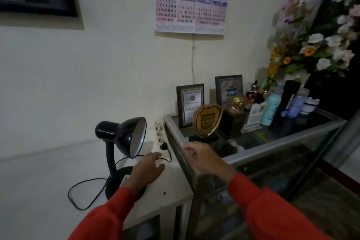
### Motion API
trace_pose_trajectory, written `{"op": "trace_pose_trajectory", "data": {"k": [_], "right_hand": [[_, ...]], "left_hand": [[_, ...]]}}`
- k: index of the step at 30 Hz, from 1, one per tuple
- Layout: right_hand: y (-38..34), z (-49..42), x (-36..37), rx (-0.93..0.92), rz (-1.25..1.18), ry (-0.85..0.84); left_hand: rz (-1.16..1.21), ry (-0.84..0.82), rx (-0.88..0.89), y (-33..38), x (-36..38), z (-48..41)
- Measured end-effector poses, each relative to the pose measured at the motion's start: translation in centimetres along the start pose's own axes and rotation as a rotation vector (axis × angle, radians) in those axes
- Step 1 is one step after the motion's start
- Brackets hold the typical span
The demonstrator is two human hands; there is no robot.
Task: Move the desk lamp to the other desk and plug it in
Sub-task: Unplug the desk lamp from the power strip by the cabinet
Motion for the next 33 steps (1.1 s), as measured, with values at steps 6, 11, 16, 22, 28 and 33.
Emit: {"op": "trace_pose_trajectory", "data": {"k": [6,11,16,22,28,33], "right_hand": [[1.3,-6.5,1.9,0.013,-0.003,-0.088],[2.2,-11.8,3.9,0.017,0.123,-0.131],[4.0,-15.3,6.9,-0.085,0.386,-0.227],[4.6,-18.0,9.5,-0.282,0.700,-0.296],[4.7,-18.7,10.3,-0.418,0.706,-0.300],[5.3,-19.1,10.7,-0.379,0.770,-0.368]], "left_hand": [[0.082,-0.072,-0.144,-3.0,1.7,-3.9],[0.101,-0.087,-0.147,-4.2,2.9,-7.2],[0.135,-0.062,-0.171,-4.9,4.1,-10.6],[0.198,-0.021,-0.126,-5.6,5.0,-12.6],[0.373,0.004,-0.185,-4.8,4.9,-12.4],[0.388,0.008,-0.153,-4.5,4.7,-12.6]]}}
Point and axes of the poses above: each hand's wrist, its own z-axis away from the middle knuckle, its own x-axis out of the palm, y = z × x, the point moved 5 cm from there along -z, towards the middle knuckle, and after that the axes turned 5 degrees about -z, right-handed, at the moved point
